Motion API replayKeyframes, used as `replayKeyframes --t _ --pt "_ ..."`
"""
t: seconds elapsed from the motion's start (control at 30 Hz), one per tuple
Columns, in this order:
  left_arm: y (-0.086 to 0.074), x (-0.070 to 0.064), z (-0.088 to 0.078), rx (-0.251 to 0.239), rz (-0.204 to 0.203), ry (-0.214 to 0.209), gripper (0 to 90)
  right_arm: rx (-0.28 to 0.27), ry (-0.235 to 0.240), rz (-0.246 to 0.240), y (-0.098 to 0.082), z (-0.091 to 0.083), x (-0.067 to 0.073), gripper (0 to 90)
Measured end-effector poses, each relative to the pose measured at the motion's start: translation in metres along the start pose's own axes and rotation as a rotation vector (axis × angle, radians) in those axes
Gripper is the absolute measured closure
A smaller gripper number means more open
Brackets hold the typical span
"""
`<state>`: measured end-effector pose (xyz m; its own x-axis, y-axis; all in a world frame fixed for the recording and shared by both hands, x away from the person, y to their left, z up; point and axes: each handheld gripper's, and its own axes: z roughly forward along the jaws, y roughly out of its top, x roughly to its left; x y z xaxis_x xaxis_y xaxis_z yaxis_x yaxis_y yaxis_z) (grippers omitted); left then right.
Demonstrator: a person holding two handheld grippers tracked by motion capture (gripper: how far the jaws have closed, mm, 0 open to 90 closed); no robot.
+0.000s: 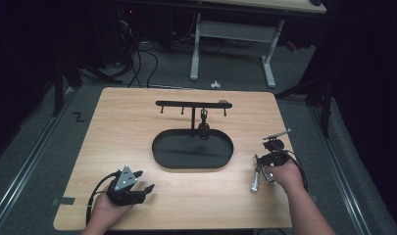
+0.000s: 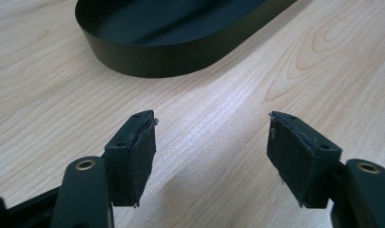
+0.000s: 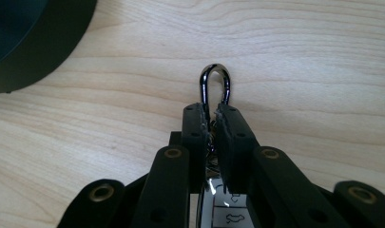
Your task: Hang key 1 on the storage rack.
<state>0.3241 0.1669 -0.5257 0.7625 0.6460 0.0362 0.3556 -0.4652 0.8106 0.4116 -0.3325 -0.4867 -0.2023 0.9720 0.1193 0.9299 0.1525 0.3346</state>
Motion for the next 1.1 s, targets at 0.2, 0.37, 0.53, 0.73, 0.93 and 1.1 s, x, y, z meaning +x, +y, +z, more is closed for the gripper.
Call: replayKeyframes --t 0.2,0.37,0.53,0.73,0.93,1.1 --pt "0.0 0.0 0.0 0.006 0.005 -0.002 34.0 -0.004 -0.01 0.018 -0.001 0.0 -0.006 75.5" --pt "0.0 -0.001 0.001 0.005 0.003 -0.004 34.0 -0.008 -0.036 -0.013 0.001 0.0 -0.002 65.0" --pt "0.0 -0.001 0.001 0.006 0.007 -0.005 34.0 0.034 -0.053 -0.059 0.005 0.007 0.004 60.2" --pt "0.0 -0.001 0.0 0.003 0.006 -0.002 34.0 0.056 -0.102 -0.125 0.009 0.01 0.014 72.4" --pt "0.001 -0.001 -0.001 -0.001 0.01 -0.004 34.1 0.073 -0.115 -0.22 0.009 0.011 0.031 75.2" --pt "0.001 -0.001 0.0 0.004 0.012 -0.005 34.0 0.063 -0.1 -0.224 0.011 0.01 0.035 84.8"
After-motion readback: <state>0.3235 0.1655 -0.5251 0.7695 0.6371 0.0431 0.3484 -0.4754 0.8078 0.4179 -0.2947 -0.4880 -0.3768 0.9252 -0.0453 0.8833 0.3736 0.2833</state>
